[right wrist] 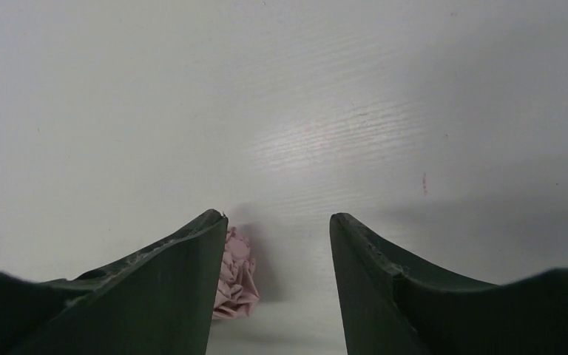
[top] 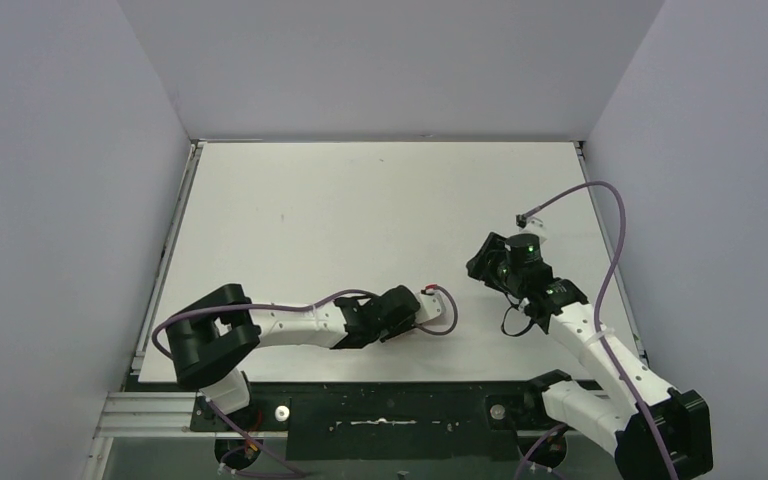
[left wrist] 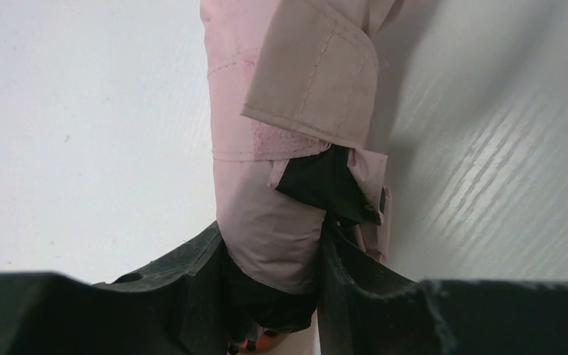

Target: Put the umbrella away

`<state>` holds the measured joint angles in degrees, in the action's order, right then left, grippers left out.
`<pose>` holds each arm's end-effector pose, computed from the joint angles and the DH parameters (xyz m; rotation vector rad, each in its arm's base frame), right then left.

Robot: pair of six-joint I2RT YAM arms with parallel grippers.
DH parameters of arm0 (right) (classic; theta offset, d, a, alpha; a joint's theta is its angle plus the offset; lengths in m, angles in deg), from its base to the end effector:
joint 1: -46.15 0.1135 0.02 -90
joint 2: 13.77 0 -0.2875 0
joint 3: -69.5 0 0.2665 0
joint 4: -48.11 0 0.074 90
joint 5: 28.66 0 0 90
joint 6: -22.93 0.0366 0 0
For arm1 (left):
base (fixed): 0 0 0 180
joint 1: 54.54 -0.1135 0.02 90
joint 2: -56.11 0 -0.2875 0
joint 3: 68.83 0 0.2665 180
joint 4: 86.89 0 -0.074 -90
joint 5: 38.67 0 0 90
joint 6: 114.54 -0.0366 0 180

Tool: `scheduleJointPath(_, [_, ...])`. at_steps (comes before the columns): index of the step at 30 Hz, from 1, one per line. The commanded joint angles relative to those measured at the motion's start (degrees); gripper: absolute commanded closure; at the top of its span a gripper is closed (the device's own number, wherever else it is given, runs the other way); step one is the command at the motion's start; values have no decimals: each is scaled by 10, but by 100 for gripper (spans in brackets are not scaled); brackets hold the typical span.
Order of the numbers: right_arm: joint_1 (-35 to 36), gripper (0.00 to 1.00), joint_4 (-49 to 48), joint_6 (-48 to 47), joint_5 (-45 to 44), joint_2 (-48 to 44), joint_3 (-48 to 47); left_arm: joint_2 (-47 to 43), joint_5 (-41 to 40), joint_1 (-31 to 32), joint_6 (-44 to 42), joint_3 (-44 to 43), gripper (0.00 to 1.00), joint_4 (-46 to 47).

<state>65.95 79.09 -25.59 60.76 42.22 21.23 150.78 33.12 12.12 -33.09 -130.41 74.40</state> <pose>0.1973 0.0706 0.2469 0.4395 2.2654 0.5547 0.1428 -0.3021 0.1691 1.3652 1.9917 -0.0677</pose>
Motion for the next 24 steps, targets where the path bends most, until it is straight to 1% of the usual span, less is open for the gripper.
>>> scheduleJointPath(1, [-5,42,36,-51,23,-25,-26,-31,-21,-16,-83,2,88,18])
scheduleJointPath(3, [-5,39,39,-69,36,-30,-25,-43,-16,-17,-85,7,79,25])
scheduleJointPath(4, [-6,37,43,-75,41,-31,-26,-47,-13,-19,-85,8,76,27])
scheduleJointPath(6, [-5,36,51,-83,48,-32,-27,-54,-5,-20,-79,8,69,25])
scheduleJointPath(9, [-6,35,56,-88,54,-32,-27,-64,7,-24,-66,8,57,18])
scheduleJointPath(11, [-6,34,57,-88,57,-28,-28,-72,16,-29,-51,10,42,15])
scheduleJointPath(12, [-6,34,57,-88,59,-26,-30,-78,20,-32,-44,11,32,14])
scheduleJointPath(13, [-6,34,57,-89,61,-23,-32,-82,23,-35,-38,12,30,15])
scheduleJointPath(18, [-6,34,61,-99,72,0,-55,-125,21,-52,-2,19,29,11])
scheduleJointPath(22, [-6,34,58,-109,75,22,-77,-190,15,-72,39,30,29,-2])
scheduleJointPath(24, [-6,34,50,-119,83,39,-86,-229,11,-90,75,40,29,-11])
